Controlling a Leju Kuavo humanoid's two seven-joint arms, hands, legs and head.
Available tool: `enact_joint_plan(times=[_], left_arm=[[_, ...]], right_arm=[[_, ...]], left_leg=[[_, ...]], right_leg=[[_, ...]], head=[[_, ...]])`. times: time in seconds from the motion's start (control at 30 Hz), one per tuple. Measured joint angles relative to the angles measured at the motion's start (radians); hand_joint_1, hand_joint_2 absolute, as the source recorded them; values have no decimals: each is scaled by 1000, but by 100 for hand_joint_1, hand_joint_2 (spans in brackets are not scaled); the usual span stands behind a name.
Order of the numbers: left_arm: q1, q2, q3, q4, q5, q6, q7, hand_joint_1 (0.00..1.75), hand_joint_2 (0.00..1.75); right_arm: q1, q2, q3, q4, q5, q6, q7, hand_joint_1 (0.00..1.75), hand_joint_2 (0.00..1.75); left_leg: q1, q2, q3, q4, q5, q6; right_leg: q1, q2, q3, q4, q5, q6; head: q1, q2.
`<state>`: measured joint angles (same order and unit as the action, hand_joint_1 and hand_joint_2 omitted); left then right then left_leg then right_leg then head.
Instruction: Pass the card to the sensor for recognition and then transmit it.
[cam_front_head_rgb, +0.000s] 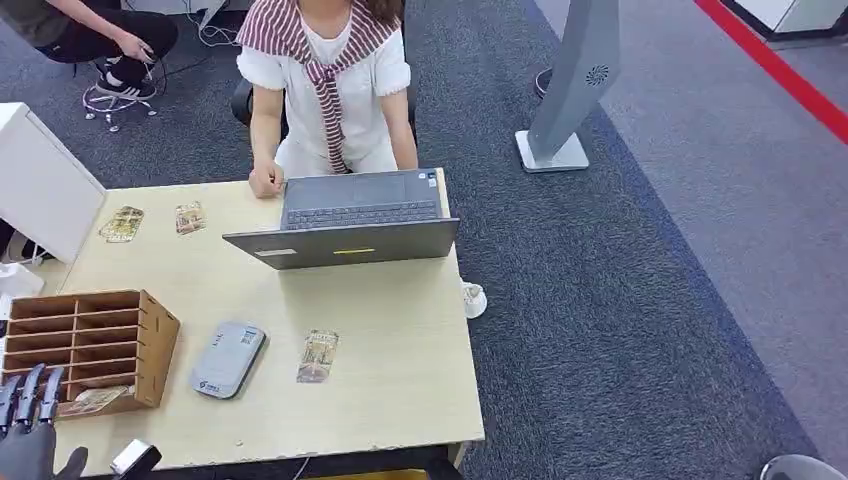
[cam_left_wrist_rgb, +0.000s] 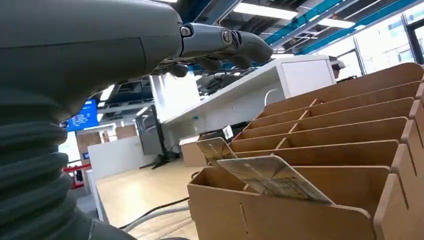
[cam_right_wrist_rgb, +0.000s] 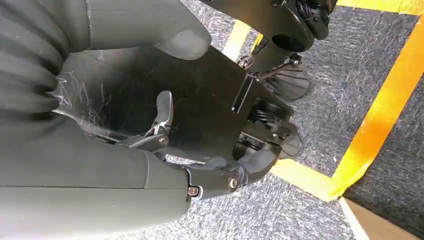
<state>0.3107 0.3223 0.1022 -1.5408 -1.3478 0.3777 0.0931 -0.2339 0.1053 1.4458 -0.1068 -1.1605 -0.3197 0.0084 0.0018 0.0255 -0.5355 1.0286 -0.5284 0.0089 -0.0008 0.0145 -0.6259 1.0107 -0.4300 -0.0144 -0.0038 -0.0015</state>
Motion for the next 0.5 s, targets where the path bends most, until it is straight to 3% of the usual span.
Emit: enact_joint_plan(times=[0.33,0.5], left_arm=[[-19,-11,8,18,-12,31,-35,0,175],[-60,-19,13,26,-22,11,-48,0,175]], right_arm=[[0,0,0,0,12,3,0,0,175],[0,0,1,0,16,7,0,0,175]], left_leg=[[0,0,0,0,0,0],[0,0,0,0,0,0]], right_leg=[[0,0,0,0,0,0],[0,0,0,0,0,0]], head=[[0,0],[0,0]])
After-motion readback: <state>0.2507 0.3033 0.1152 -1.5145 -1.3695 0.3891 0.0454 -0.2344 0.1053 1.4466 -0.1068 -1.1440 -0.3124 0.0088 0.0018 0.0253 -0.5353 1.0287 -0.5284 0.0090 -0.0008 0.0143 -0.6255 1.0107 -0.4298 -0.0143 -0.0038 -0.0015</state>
